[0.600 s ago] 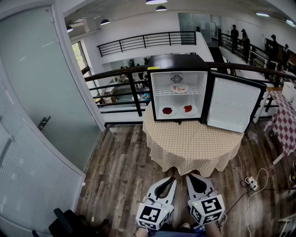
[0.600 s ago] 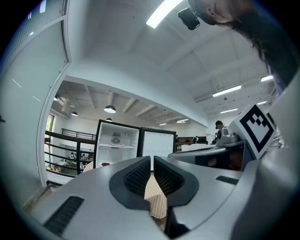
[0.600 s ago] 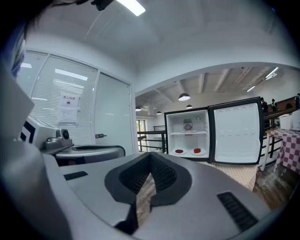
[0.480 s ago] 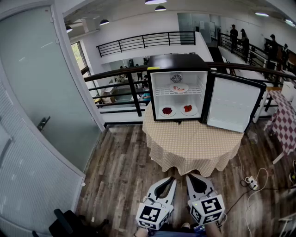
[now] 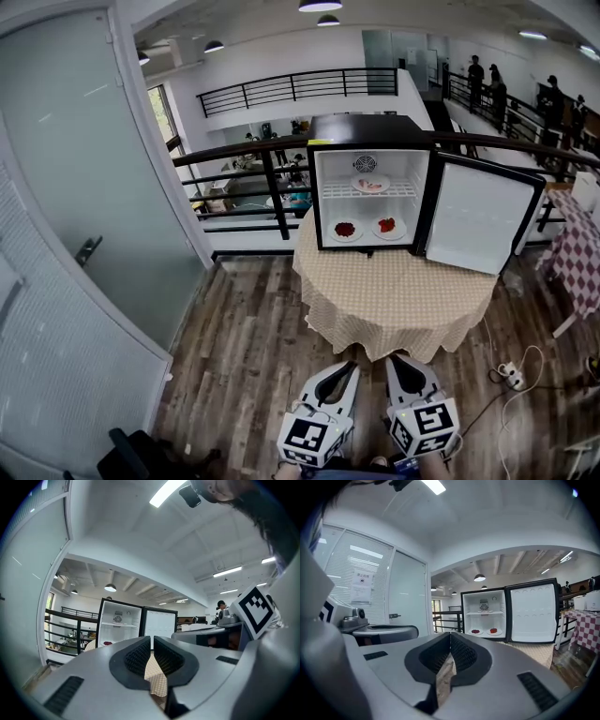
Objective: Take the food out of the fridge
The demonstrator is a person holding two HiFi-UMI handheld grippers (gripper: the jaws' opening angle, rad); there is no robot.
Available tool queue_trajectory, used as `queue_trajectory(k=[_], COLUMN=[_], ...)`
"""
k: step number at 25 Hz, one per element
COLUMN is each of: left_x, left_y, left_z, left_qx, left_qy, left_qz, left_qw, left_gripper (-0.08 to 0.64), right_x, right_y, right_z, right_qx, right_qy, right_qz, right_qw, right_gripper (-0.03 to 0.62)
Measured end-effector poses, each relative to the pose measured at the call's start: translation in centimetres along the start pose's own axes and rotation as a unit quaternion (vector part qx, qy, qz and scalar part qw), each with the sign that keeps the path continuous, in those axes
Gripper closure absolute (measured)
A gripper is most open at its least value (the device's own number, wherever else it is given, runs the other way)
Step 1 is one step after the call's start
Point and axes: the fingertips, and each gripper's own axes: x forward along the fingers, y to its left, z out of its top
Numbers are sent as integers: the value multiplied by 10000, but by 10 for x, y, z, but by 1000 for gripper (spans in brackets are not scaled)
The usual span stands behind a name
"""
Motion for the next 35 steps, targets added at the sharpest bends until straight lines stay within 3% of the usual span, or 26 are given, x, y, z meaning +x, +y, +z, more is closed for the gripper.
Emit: queue_trajectory(k=[11, 20, 29, 35], left_x=[-11, 3, 78, 162], left_y=[35, 48, 73, 88], left_z=[-9, -32, -33, -12], left_qx=[-11, -260, -237, -143], left_qy=[111, 377, 410, 250], left_qz=[-153, -230, 128, 517], left_qw=[9998, 9987, 9988, 9982], left_gripper=[528, 528, 528, 528], right_x=[25, 39, 91, 137], right_y=[17, 15, -48, -118], right_z=[-10, -30, -23, 10], right_qx=[-54, -30, -144, -374], right_qy=[19, 262, 328, 237], right_qz=[-222, -191, 12, 215], right_qw=[9997, 9995, 9994, 9988], right_gripper=[575, 575, 575, 575])
